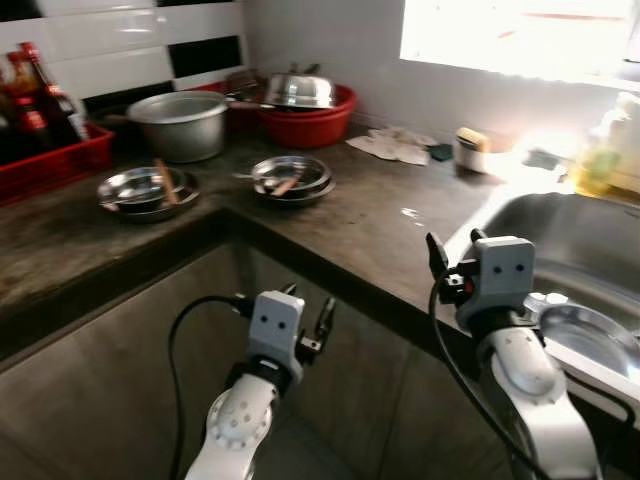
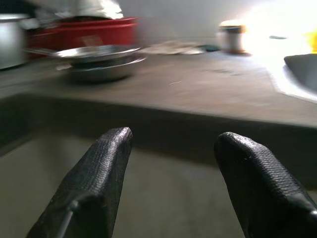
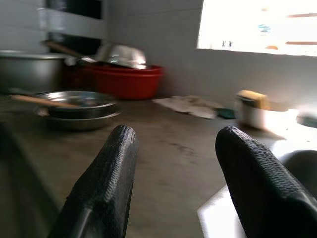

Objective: Kitchen organization

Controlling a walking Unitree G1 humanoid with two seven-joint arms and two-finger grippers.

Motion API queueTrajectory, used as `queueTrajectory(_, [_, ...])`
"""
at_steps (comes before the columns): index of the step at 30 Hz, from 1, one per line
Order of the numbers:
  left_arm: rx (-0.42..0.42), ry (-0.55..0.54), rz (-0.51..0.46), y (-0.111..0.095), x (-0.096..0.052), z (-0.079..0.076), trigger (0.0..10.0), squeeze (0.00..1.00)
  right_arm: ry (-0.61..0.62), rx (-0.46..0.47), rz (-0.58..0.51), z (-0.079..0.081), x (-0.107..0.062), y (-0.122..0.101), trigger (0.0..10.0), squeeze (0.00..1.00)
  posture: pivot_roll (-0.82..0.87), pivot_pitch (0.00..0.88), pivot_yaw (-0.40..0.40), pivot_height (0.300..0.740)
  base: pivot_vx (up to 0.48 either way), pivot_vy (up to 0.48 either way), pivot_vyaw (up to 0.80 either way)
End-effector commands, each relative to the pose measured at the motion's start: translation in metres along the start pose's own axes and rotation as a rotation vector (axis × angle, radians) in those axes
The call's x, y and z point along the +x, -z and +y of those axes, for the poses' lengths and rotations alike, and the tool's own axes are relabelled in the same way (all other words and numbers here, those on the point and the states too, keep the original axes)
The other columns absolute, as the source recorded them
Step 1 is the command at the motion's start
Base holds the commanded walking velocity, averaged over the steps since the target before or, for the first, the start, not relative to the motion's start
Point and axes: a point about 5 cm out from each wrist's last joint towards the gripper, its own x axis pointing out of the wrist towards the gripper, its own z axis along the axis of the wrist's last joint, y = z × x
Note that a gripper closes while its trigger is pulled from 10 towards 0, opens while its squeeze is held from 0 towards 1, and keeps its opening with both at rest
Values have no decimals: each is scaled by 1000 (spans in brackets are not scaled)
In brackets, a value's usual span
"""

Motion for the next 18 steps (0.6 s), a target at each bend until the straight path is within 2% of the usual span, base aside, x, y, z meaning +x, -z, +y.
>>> queueTrajectory(1, [10,-21,8,2,-2,6,10000,0,-25,19,-19,7,3,-4,10000,0,187,0,-40,740,0,0,800])
queueTrajectory(9, [37,-28,10,1,-2,8,10000,0,-39,36,-5,11,4,-2,10000,0,192,0,-43,740,0,0,727])
queueTrajectory(13, [45,-42,12,2,-2,10,10000,0,-42,50,7,13,6,0,10000,0,191,0,-42,740,0,0,0])
queueTrajectory(18, [52,-44,13,2,-2,10,10000,0,-98,50,5,20,6,0,10000,0,193,0,-44,740,279,0,0])
